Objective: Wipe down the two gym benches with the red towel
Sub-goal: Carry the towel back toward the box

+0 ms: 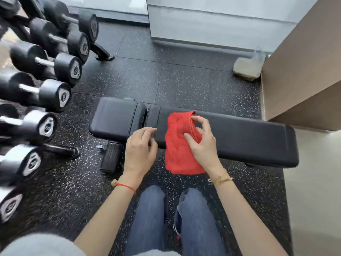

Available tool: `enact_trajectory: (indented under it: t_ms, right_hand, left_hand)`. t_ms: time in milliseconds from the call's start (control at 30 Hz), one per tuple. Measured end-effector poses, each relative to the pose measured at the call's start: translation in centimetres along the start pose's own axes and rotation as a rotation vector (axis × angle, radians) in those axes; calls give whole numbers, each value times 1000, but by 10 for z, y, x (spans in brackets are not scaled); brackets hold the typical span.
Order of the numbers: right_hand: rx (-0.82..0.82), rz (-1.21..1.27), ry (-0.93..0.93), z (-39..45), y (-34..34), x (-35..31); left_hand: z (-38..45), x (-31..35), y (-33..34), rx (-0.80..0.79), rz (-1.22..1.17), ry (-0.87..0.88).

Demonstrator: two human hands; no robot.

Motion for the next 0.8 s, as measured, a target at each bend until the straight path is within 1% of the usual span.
enact_trajectory:
  t_ms: [133,233,333,433,567,700,800]
  right_hand:
    - [-47,33,9,-43,-4,-96]
    - [-84,49,-20,-71,1,-156]
    - [-121,63,-51,-95,15,-198]
    - [-148,90,-80,-114,29,-222]
    - [-211,103,-124,-133,44,-239]
    - [-308,90,-165,-143,49,-247]
    - [-420,79,-188,-150,51,-252]
  left_hand:
    - [-32,21,-107,-25,-24,-33]
    - [-53,29,-176,13,-20,-53]
    - [-71,29,-224,60,-27,-66]
    - [-88,24,-255,80,-17,-80]
    - [-116,14,-278,83,-6,-131]
    - [-153,13,-294,155,-35,-273]
    - [-186,16,-299,225,-58,-410]
Point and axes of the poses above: each hand's wrist, its own z-axis towards the middle knuckle, its own y-axis out of the palm, x = y × z, the point moved 8 cm from there along z, towards the middle knuckle, and after that the axes turned 10 degrees about z, right-handed, at the moved point
